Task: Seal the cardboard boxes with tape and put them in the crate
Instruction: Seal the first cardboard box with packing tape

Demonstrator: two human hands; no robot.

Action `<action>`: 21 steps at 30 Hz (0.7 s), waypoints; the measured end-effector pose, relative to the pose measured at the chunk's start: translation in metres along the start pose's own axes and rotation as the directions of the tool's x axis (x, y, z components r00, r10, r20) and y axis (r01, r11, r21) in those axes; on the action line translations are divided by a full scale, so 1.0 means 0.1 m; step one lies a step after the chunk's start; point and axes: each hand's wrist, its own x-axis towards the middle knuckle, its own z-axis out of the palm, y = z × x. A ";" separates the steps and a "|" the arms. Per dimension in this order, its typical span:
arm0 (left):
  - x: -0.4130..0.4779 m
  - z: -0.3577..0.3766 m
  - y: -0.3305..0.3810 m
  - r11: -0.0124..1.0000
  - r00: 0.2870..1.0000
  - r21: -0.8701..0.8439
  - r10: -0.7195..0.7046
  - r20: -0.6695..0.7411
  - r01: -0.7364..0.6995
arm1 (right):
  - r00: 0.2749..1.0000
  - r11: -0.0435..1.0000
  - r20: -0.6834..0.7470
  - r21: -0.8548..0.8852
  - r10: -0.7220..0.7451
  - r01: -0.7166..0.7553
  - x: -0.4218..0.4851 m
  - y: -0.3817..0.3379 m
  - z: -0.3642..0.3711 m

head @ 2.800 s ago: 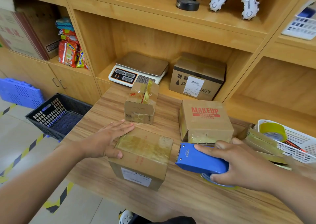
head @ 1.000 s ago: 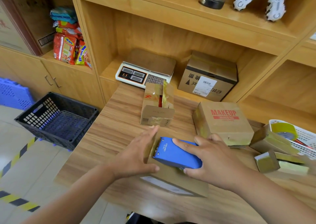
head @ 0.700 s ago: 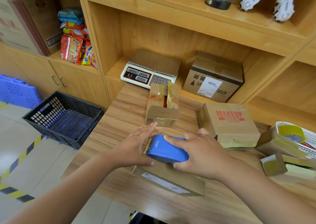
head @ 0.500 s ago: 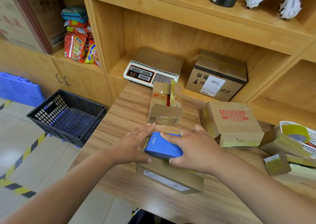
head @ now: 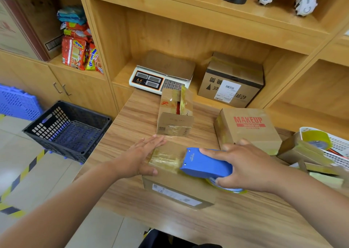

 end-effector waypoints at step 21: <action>-0.01 -0.04 0.19 0.990 0.993 0.093 -0.110 0.043 0.105 | 0.994 0.994 -0.037 0.032 0.104 -0.102 -1.10 0.88 0.27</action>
